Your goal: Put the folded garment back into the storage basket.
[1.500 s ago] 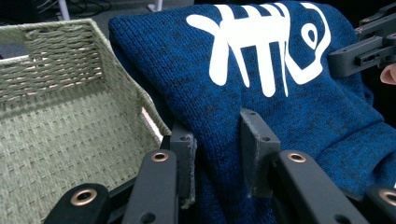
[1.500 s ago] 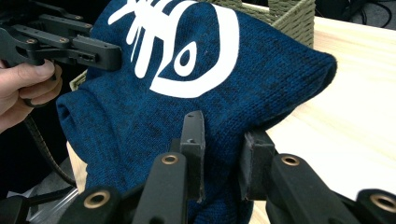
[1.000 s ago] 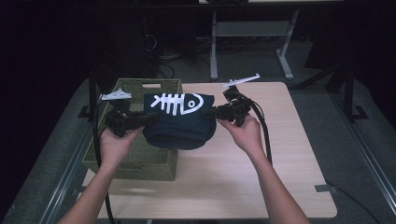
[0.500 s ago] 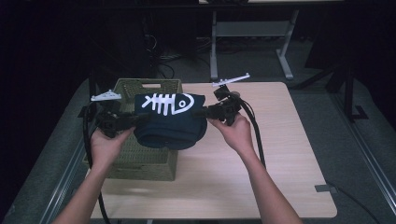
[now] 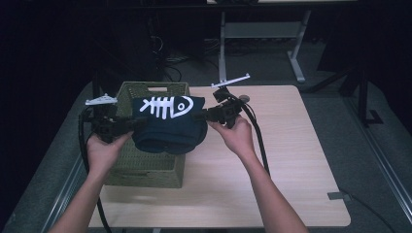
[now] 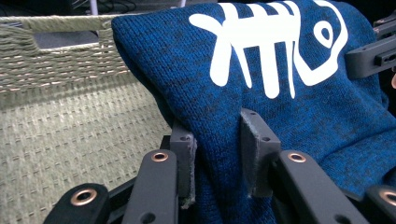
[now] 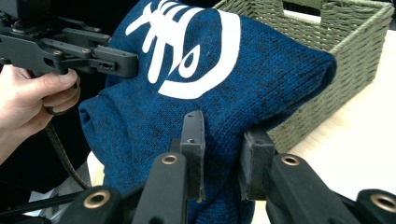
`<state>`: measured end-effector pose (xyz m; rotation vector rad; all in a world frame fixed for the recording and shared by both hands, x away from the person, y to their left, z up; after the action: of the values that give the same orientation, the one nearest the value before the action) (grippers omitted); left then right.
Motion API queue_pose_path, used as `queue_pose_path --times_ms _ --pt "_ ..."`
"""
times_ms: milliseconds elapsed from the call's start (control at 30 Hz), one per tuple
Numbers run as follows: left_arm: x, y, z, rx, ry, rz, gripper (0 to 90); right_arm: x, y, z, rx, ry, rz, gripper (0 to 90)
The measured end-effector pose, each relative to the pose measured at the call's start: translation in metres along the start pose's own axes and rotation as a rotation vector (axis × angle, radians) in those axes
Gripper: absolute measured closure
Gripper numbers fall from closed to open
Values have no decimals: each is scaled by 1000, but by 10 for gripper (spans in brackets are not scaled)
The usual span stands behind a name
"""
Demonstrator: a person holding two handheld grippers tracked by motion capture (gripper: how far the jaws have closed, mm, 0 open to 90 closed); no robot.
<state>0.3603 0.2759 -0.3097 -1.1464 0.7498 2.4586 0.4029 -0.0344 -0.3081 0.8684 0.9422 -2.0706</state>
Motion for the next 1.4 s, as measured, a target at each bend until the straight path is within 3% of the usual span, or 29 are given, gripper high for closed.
queue_pose_path --times_ms 767,1400 --pt "6 -28 20 -59 2 28 680 -6 -8 -40 -32 4 -7 743" --pt "20 -51 25 -113 0 72 666 -9 -20 -70 -36 -36 5 741"
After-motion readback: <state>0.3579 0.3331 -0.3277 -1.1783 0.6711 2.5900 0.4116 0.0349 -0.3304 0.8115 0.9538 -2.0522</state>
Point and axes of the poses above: each handheld gripper's, and its own axes: z roughly backward along the jaws, x roughly out of its underside, y roughly to its right, the point moved 2 cm from there along -z, roughly forward along the jaws, and after that the axes turned 6 degrees about z, right-handed, at the moved point
